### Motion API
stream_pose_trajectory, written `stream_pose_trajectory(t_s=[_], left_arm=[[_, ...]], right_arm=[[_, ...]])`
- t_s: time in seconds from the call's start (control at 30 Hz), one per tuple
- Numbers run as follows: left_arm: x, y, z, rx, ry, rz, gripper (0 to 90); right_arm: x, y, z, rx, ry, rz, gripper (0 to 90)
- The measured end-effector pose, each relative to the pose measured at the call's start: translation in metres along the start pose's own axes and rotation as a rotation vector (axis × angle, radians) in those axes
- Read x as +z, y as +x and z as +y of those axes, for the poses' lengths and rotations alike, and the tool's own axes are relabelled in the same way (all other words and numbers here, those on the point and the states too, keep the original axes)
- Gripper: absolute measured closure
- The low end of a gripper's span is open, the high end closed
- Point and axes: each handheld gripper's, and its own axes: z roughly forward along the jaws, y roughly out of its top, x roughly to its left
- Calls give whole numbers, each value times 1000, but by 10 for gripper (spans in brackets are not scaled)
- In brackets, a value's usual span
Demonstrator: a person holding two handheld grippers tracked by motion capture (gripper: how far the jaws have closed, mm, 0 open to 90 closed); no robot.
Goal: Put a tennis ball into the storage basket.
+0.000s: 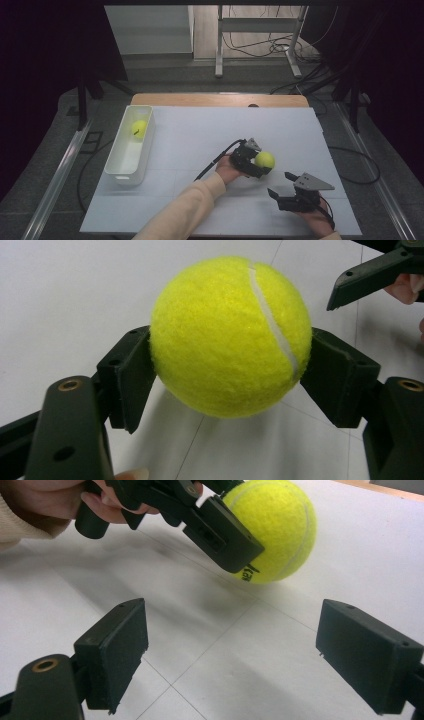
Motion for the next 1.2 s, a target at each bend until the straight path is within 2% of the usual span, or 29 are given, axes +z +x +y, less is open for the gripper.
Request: stream_pose_trajectory(t_s=[0.53,1.2], left_arm=[[-13,2,-5,4,-18,3,266],[-33,5,-14,-10,-48,7,266]], right_arm=[[0,0,0,-5,3,-1,138],[1,0,0,-4,1,0,138]])
